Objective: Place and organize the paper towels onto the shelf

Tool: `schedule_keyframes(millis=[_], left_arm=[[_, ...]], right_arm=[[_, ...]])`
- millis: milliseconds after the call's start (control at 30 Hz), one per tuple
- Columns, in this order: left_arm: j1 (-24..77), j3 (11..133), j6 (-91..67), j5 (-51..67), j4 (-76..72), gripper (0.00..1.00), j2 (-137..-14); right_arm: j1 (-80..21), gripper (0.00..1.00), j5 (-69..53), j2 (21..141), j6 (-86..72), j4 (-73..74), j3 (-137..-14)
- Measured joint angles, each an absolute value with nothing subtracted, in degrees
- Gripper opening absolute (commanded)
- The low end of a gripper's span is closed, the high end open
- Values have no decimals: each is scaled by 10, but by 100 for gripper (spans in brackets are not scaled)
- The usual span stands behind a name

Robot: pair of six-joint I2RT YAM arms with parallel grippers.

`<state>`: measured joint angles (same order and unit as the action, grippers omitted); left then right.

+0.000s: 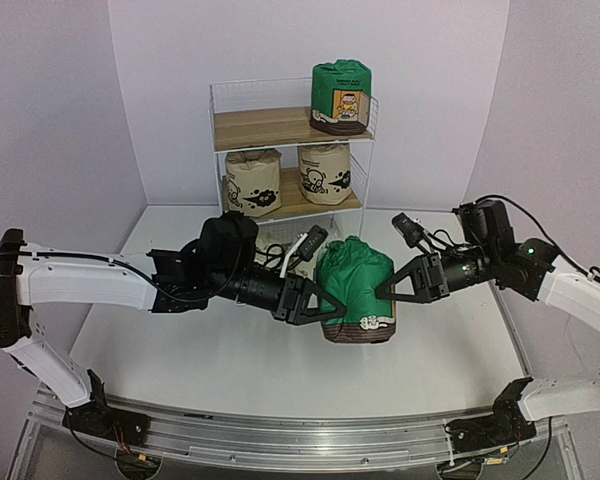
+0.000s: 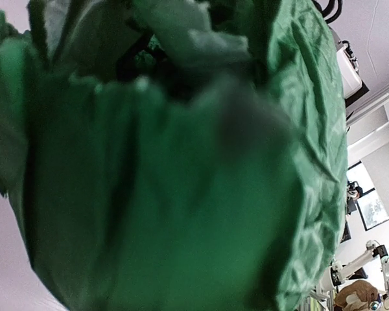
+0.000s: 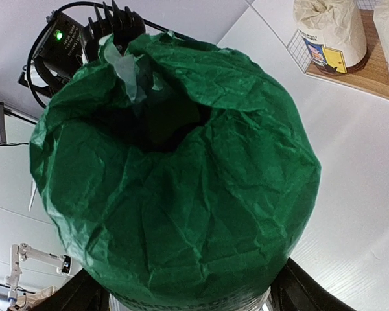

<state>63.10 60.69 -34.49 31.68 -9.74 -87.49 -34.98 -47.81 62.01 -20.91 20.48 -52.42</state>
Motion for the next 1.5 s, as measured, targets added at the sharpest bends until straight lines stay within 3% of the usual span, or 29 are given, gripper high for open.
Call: schedule_keyframes(millis=[67,200,367,467,633,1133,1500], left_arm=[[631,612,-345,326,-89,10,-880],[631,612,-346,334,-88,14,-884],[631,613,-348,331,-78,35,-884],[631,618,-348,328,-66,49,-884],[632,626,-346,317,-63,98,-884],[647,644,-337,212,-88,100,-847],[647,642,-331,52,34,100,-747]], right_arm=[[-350,66,-479,622,-203,211,-524],[-350,39,-478,622,-193,216,-524],[-350,23,-473,622,-195,219,-525],[-350,0,-469,621,-195,219,-526],[-356,0,-447,612,-196,216,-532],[-383,0,-364,566,-191,195,-578],[-389,0,-306,567,-147,215,-646]])
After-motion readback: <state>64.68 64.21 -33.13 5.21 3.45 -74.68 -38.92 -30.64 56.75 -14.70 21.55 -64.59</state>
